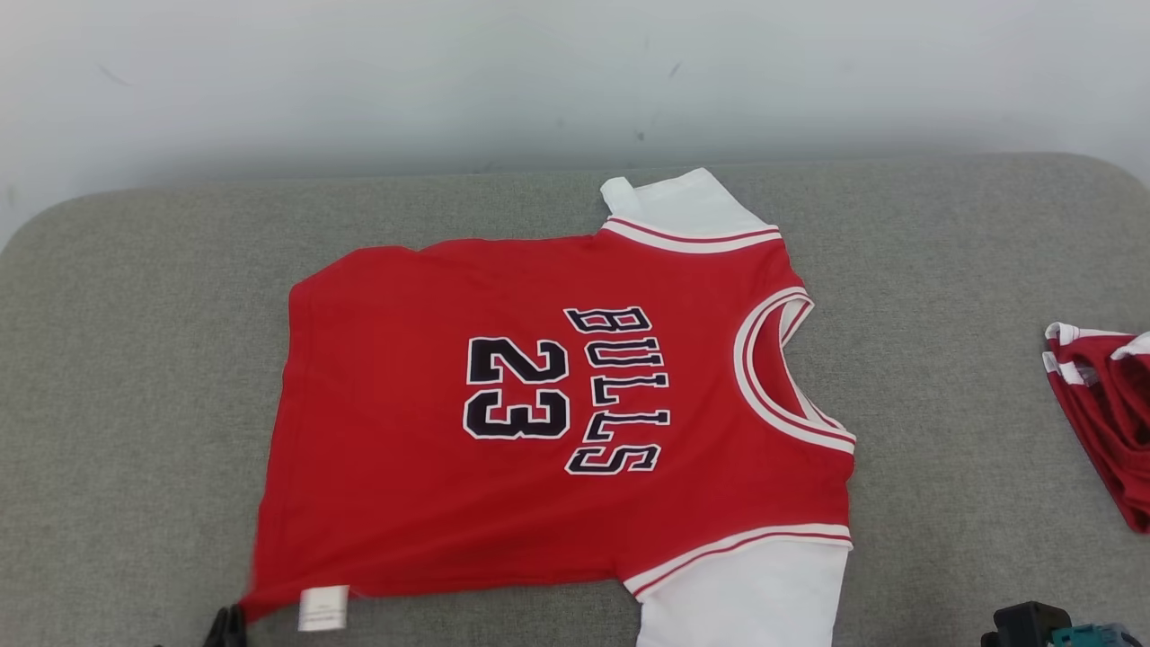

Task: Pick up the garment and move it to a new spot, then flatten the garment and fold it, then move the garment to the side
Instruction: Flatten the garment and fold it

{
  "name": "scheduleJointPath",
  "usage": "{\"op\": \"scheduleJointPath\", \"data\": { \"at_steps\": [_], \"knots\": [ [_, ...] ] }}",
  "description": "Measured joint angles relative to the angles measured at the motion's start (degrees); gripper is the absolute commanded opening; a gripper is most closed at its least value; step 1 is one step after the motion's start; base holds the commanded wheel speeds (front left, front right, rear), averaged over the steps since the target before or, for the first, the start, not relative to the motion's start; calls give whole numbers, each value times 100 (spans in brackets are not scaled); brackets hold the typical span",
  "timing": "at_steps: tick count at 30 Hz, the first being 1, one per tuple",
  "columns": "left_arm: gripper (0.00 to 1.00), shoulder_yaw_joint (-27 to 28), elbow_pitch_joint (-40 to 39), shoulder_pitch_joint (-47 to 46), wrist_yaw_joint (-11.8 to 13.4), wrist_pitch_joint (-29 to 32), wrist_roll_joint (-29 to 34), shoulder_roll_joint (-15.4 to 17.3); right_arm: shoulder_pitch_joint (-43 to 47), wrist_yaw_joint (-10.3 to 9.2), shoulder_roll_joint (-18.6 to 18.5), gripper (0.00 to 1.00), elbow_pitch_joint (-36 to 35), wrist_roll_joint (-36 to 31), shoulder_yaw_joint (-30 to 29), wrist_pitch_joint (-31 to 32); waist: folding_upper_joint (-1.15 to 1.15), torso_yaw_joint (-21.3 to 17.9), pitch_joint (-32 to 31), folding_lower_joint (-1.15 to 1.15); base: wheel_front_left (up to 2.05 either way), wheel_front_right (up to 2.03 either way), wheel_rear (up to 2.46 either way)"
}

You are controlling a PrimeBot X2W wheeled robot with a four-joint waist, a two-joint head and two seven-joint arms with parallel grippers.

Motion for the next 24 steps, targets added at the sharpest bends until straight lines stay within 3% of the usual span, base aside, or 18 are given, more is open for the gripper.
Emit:
{"op": "scheduleJointPath", "data": {
  "at_steps": [13, 19, 24],
  "knots": [
    [100, -2, -258, 233, 25, 283, 124, 89, 40, -85, -160, 100, -137, -193, -2, 88, 0, 16, 20, 0, 0, 0, 0],
    [100, 178, -896, 138, 49, -318, 336, 135, -306, -77, -198, 100, -517, -546, -134, -464, 0, 36, 12, 0, 0, 0, 0],
    [100, 272, -1503, -207, 51, -532, 580, -131, -852, -100, -166, 100, -783, -1023, -232, -1220, 0, 60, -25, 0, 0, 0, 0]
  ]
}}
